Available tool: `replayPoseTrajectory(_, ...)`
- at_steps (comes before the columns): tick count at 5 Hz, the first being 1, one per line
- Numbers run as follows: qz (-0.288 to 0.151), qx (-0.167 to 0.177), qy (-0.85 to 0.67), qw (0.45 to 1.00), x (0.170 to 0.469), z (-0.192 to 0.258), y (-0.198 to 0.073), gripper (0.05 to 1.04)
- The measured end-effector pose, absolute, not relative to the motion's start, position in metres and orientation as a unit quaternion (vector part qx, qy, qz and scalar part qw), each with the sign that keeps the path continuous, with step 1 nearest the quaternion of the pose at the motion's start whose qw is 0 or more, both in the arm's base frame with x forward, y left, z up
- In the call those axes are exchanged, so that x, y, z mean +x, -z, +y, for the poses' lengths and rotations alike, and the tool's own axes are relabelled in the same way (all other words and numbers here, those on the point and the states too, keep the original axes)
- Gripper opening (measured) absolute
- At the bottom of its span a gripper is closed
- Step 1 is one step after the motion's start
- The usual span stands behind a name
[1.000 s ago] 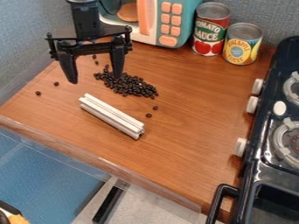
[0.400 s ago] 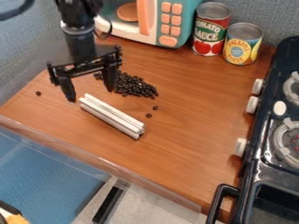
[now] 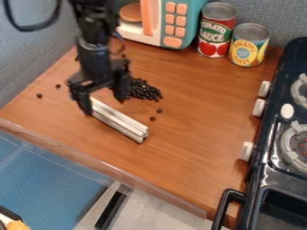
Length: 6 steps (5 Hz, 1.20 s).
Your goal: Sweep into pile
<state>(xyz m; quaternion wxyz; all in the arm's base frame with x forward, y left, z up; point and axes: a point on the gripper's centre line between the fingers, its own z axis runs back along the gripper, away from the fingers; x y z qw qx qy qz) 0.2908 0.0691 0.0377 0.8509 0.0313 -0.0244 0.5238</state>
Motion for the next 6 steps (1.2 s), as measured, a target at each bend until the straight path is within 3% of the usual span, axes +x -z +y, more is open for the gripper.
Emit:
replayPoseTrajectory(2, 0.007, 0.039, -0.568, 0.822, 0.295, 0.051, -0.014, 1.001)
replayPoseTrajectory(3, 0.014, 0.032, -0.579, 0.814, 0.297, 0.049, -0.01, 0.951)
replayPoseTrajectory(5, 0.007, 0.036, -0.547, 0.836, 0.294, 0.047, -0.012, 0.393)
replayPoseTrajectory(6, -0.027, 0.022, -0.524, 0.851, 0.298, 0.049, -0.038, 0.385)
